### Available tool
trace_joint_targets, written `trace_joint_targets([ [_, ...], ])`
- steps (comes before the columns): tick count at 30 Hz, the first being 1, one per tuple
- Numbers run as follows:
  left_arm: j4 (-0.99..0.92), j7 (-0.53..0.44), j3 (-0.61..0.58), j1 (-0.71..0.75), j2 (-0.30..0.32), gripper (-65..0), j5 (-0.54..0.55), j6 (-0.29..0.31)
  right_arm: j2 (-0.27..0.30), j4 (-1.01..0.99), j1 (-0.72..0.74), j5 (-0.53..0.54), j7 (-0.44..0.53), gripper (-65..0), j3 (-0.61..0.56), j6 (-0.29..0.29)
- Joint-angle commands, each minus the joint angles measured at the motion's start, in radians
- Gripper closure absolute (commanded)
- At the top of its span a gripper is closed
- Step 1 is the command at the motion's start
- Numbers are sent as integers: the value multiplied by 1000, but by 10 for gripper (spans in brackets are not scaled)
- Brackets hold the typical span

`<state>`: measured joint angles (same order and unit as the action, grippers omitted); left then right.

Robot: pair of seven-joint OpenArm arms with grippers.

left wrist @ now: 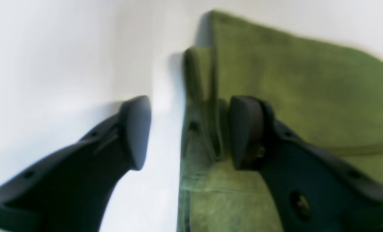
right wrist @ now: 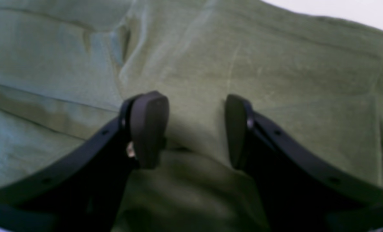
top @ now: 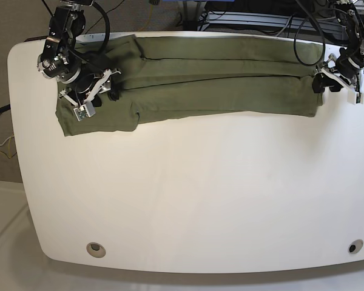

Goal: Fold the T-shirt properly
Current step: 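Open the left gripper and regrasp the strip end's folded layers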

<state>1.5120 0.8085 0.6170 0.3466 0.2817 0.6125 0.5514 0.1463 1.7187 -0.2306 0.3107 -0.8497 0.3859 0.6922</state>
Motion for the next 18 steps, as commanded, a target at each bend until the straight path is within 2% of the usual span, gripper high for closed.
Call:
trace_joint_targets([
  [1,20,-25,-2,-4,17,-267,22,9,10,14,7,7,15,-308,3,6],
  [5,45,-17,-39,4,17,-238,10,-5,10,11,6,6,14,-309,1,6],
  [13,67,-19,-83,13,23,-316,7,-19,9,10,7,5,12,-308,1,6],
  [15,68,-31,-95,26,17,-292,11,-13,9,10,5,4,4,-311,7,6],
  [18,73,-40,-92,30,14,-191,15,-11,8,12,5,4,5,-307,8,6],
])
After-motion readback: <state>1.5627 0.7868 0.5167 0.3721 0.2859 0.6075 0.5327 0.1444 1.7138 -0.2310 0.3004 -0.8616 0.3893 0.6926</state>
